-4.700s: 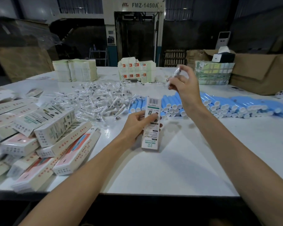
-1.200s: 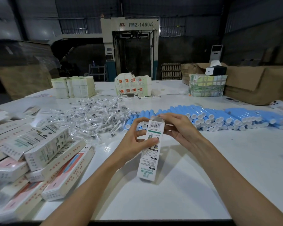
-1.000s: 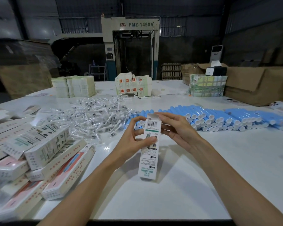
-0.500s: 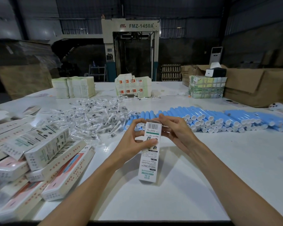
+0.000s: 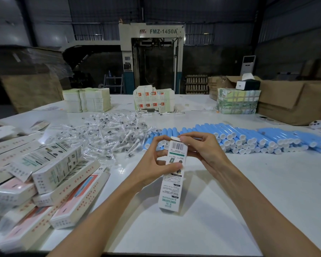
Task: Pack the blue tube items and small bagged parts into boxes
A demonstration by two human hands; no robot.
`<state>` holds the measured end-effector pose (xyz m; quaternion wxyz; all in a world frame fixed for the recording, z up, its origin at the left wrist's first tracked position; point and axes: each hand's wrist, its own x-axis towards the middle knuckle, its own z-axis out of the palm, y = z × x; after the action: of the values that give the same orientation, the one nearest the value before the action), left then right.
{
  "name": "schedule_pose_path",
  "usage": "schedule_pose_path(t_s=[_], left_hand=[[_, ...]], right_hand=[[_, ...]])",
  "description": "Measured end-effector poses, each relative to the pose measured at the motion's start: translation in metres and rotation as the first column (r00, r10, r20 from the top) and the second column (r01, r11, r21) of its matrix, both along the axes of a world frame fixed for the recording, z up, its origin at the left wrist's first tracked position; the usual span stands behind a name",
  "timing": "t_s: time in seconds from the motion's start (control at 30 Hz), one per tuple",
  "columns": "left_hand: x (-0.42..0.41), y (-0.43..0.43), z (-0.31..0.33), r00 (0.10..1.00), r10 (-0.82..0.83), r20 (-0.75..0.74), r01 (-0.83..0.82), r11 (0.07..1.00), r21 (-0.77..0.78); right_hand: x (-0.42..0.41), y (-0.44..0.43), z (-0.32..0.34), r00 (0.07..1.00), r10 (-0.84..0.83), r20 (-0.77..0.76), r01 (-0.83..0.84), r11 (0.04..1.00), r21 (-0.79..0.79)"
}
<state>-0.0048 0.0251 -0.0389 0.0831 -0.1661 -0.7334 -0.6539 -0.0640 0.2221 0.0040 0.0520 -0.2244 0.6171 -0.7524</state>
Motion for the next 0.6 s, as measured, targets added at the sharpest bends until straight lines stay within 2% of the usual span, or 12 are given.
schedule_pose_path(t_s=[0.3, 0.43, 0.6], left_hand=[[-0.001, -0.001, -0.001, 0.999, -0.032, 0.013, 0.033, 0.999, -0.010], [-0.003, -0.001, -0.003, 1.000, -0.013, 0.027, 0.013, 1.000, 0.003], [-0.003, 0.000, -0.005, 1.000, -0.023, 0.018, 0.023, 1.000, -0.010]], right_hand=[[0.001, 0.003, 0.004, 0.999, -0.034, 0.012, 0.033, 0.998, 0.048], [0.000, 0.003, 0.003, 0.998, -0.040, -0.049, 0.046, 0.991, 0.129], [-0.002, 0.012, 0.007, 0.998, 0.045, -0.042, -0.038, 0.987, 0.157]])
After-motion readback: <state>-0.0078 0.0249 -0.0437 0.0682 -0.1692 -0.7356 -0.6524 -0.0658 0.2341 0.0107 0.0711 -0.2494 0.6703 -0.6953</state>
